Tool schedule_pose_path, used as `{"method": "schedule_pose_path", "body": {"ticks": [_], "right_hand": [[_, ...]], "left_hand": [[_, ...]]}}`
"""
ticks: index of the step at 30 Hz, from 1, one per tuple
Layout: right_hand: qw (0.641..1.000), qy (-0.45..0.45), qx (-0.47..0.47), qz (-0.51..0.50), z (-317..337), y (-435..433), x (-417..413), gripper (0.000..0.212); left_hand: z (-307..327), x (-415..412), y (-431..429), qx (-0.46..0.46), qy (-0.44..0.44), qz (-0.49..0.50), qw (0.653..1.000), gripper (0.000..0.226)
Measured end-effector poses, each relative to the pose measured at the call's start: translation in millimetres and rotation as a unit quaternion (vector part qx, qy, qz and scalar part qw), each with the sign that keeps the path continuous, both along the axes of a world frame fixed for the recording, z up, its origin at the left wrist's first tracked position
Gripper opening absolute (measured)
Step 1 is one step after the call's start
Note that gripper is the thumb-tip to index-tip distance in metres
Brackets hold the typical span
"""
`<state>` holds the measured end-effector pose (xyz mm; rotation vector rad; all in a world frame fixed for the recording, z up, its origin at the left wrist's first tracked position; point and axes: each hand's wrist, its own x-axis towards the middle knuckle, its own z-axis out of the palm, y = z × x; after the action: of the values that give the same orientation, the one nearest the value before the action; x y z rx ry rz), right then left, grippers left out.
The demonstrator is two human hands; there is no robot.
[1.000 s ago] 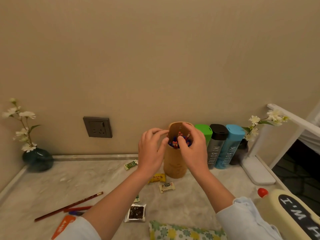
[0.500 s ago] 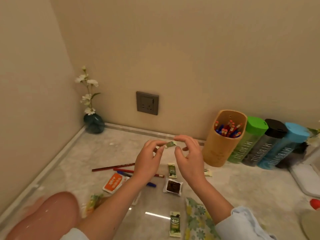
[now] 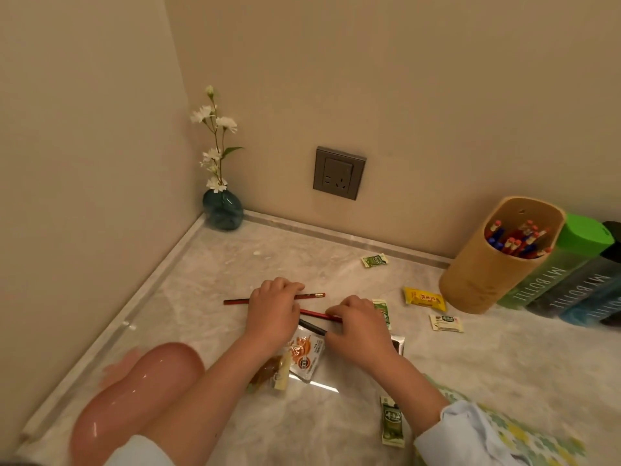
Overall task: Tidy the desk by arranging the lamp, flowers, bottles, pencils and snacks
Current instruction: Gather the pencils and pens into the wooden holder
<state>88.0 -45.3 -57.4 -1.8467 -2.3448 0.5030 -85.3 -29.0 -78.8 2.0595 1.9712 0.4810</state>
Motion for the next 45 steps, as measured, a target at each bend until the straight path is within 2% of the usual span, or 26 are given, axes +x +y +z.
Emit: {"method": "schedule_pose_path", "body": {"ticks": [4, 9, 14, 19, 26, 31, 33, 35, 37, 40, 42, 45], "right_hand": [[0.999, -0.022, -0.003, 0.034, 2, 2, 0, 0.047], [1.000, -0.001, 0.003, 0.009, 6, 9, 5, 0.024], [0.999, -0.030, 0.007, 0.019, 8, 12, 3, 0.015], [1.000, -0.009, -0.020, 0.014, 12, 16, 4, 0.026], [0.998, -0.047, -0.026, 0.036, 13, 17, 3, 0.023], [0.999, -0.021, -0.027, 0.011, 25, 21, 7, 0.019], [1.000, -0.014, 0.000, -0.006, 40, 25, 15, 0.020], [0.997, -0.017, 0.072, -0.032, 56, 29, 25, 0.024], [0.988, 0.015, 0.136, -0.073, 70, 31, 36, 0.037], [0.961, 0.196, 0.131, -0.144, 87, 33, 47, 0.050], [0.933, 0.294, 0.124, -0.165, 99, 32, 52, 0.048], [0.921, 0.324, 0.158, -0.148, 115, 29, 63, 0.042]], "left_hand": [[-5, 4, 3, -0.008, 0.032, -0.012, 0.999, 0.034], [-2, 7, 4, -0.033, 0.018, -0.062, 0.997, 0.028], [4, 9, 3, -0.078, 0.031, -0.109, 0.991, 0.024], [9, 15, 1, -0.079, 0.055, -0.137, 0.986, 0.024], [16, 22, 0, -0.074, 0.101, -0.160, 0.979, 0.023], [22, 30, -2, -0.058, 0.127, -0.178, 0.974, 0.024], [30, 35, -1, -0.045, 0.110, -0.171, 0.978, 0.024], [41, 42, 3, -0.036, 0.067, -0.154, 0.985, 0.023], [54, 51, 8, -0.042, 0.003, -0.139, 0.989, 0.020], [71, 66, 14, -0.041, -0.089, -0.136, 0.986, 0.016], [83, 80, 16, -0.033, -0.121, -0.139, 0.982, 0.019], [101, 103, 19, -0.016, -0.152, -0.154, 0.976, 0.022]]}}
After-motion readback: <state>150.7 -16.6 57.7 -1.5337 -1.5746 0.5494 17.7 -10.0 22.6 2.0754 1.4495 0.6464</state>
